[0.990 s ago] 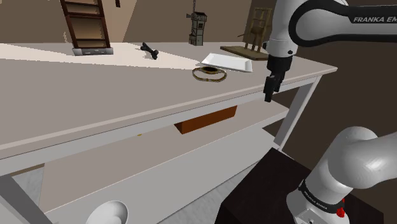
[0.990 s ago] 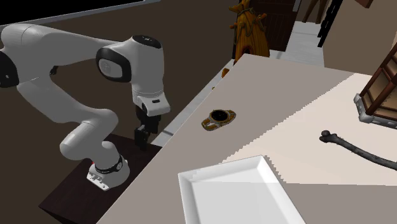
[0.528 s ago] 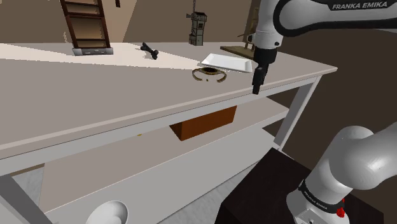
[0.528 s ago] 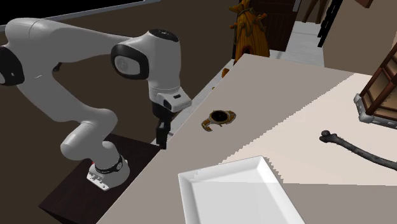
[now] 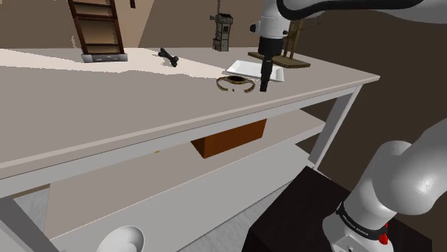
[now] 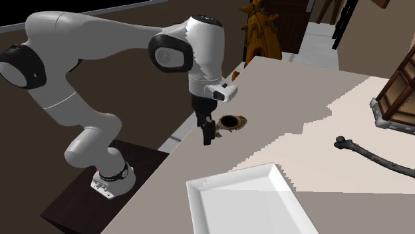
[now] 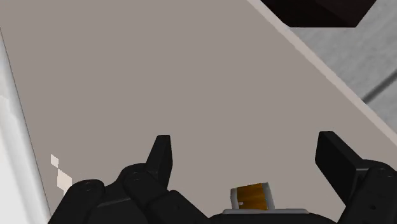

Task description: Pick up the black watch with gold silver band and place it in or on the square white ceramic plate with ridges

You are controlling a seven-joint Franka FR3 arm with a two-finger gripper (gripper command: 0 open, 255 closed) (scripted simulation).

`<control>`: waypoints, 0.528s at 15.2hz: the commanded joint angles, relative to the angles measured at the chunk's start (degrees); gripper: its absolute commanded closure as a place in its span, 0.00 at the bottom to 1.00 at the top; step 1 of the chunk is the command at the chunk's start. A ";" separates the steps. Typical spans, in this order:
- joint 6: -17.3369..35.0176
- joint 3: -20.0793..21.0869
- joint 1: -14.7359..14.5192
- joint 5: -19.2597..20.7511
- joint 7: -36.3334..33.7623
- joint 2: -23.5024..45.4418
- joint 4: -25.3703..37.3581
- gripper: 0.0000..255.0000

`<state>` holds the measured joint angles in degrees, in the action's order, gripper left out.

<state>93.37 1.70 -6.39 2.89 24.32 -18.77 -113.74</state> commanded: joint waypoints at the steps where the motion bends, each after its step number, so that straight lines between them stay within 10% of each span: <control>1: -0.54 0.27 -1.09 -0.89 2.94 3.68 4.81 0.00; 8: -1.95 1.19 -3.16 -3.02 10.13 12.19 16.01 0.00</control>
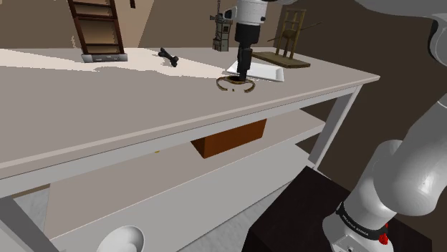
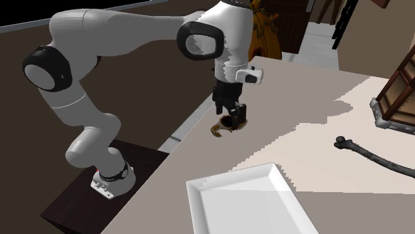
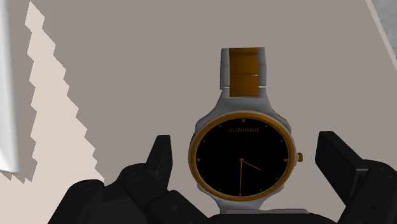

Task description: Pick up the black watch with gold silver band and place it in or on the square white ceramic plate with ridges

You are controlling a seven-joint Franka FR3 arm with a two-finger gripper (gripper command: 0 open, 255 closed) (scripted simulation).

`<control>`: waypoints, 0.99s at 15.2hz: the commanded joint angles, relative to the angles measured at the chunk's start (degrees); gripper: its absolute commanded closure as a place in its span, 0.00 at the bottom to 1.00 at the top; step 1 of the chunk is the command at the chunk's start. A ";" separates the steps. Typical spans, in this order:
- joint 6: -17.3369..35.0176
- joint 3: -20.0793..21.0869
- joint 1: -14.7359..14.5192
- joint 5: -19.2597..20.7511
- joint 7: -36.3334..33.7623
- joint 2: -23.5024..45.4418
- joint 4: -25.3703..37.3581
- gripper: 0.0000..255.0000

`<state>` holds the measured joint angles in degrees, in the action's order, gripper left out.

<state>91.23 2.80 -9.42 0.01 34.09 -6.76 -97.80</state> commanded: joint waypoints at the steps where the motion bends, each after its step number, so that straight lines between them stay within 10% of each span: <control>1: 0.99 0.08 -0.13 -0.14 0.36 -0.01 -0.92 0.00; 14: 5.40 0.07 -0.12 -0.18 0.40 -0.72 -6.04 0.00; 15: 5.40 0.07 -0.12 -0.18 0.40 -0.72 -6.04 1.00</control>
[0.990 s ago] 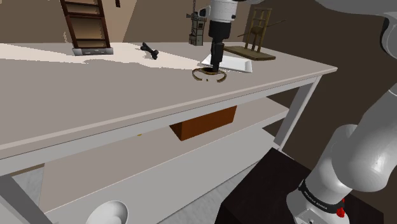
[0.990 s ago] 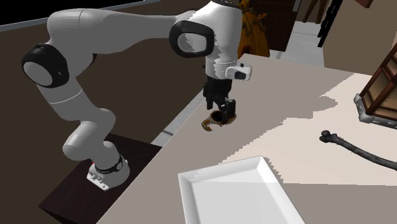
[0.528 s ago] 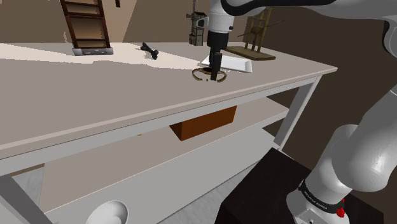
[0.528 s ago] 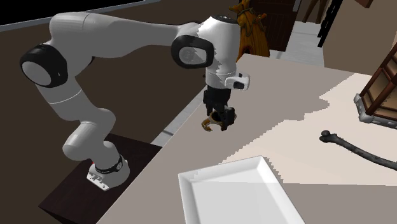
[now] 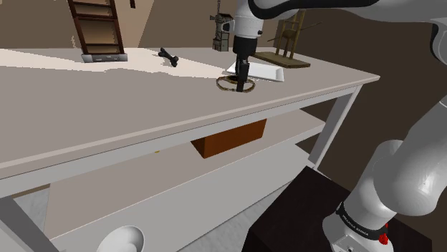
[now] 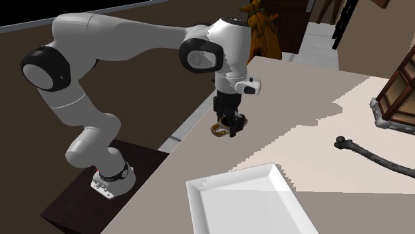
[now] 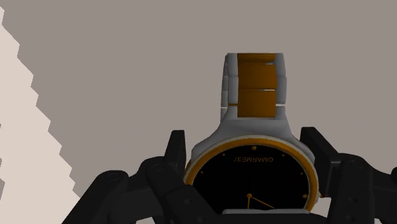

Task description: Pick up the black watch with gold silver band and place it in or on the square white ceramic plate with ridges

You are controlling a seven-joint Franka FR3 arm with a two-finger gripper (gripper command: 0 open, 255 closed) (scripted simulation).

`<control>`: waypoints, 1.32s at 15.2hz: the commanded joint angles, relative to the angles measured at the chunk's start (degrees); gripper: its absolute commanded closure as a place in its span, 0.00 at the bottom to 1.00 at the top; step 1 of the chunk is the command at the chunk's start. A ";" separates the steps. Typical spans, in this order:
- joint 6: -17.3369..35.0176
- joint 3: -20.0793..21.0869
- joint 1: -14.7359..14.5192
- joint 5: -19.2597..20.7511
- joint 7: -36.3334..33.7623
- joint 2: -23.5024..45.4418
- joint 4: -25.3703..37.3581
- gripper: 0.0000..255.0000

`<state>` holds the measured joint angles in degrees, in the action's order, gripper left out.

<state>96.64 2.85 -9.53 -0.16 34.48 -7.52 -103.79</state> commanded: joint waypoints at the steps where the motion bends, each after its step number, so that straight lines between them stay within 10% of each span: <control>1: -0.02 0.02 -0.02 -0.01 0.00 0.04 -0.04 1.00; 20: -8.85 0.04 -0.02 0.08 -0.05 1.94 10.69 1.00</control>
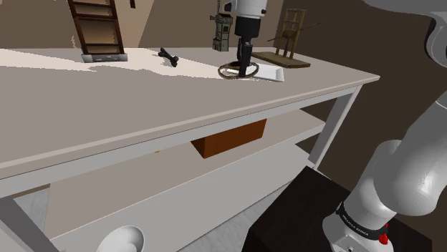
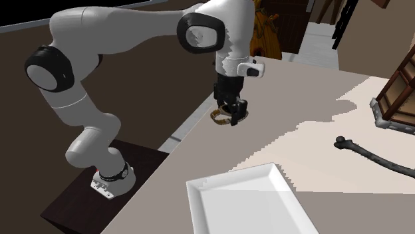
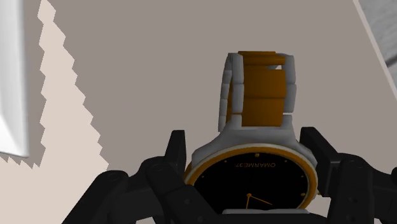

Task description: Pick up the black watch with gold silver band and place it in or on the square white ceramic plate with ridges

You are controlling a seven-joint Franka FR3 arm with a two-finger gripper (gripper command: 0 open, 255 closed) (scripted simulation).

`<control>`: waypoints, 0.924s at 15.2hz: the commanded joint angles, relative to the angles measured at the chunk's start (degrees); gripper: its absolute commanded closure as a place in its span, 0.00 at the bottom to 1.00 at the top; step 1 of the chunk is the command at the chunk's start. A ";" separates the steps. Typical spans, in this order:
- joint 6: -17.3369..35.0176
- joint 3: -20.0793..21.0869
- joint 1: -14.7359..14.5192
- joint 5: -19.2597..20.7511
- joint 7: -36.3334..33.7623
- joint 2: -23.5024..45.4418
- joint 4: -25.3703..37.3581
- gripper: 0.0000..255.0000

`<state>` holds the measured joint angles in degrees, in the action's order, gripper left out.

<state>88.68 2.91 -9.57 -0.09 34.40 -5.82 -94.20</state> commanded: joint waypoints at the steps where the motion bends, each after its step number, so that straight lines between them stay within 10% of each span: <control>1: -1.72 -0.01 0.01 0.02 0.02 0.50 2.20 1.00; 14: -6.93 -4.93 4.59 0.22 9.52 6.56 13.50 1.00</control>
<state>82.04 -1.25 -5.73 0.16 42.32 -0.51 -82.30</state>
